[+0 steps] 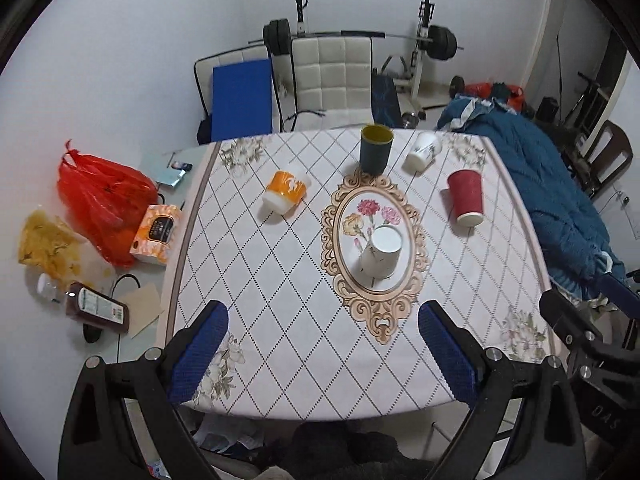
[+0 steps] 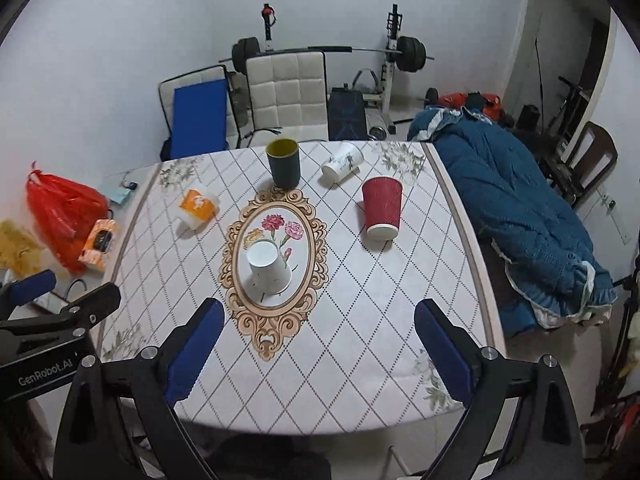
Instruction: Flip cup upside down
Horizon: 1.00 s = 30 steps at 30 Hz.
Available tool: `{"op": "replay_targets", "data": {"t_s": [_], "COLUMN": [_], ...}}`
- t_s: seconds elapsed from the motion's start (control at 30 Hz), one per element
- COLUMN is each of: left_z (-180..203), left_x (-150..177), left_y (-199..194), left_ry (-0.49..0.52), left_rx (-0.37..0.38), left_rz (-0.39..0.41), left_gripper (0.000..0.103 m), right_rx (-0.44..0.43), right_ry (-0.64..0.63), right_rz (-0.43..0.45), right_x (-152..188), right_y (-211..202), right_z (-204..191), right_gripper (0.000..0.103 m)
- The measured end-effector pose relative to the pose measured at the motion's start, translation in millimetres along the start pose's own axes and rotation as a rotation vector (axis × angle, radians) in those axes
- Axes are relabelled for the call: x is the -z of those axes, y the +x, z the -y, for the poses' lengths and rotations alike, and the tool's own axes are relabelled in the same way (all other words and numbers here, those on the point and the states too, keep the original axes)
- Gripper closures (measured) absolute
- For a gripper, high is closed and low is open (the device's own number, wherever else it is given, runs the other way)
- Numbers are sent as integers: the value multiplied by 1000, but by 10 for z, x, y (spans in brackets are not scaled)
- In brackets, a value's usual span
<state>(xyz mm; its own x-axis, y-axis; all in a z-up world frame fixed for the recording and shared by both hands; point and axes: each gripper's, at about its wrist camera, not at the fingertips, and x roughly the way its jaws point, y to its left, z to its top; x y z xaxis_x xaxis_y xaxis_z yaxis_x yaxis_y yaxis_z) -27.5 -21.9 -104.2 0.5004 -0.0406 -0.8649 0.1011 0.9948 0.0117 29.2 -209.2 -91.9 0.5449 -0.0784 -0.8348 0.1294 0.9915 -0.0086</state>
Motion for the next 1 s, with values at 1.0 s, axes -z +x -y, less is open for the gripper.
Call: {"op": "replay_targets", "data": {"t_s": [1.0], "left_z": [106], "left_x": [352], "left_y": [-1139], "left_ry": [-60], "left_rx": [-9], "left_rz": [116], "left_gripper": [3], "right_rx": [-23], "right_ry": [-43], "right_rz": [119], "right_x": [168], "right_y": [-1632], "right_z": [201], "right_gripper": [1]}}
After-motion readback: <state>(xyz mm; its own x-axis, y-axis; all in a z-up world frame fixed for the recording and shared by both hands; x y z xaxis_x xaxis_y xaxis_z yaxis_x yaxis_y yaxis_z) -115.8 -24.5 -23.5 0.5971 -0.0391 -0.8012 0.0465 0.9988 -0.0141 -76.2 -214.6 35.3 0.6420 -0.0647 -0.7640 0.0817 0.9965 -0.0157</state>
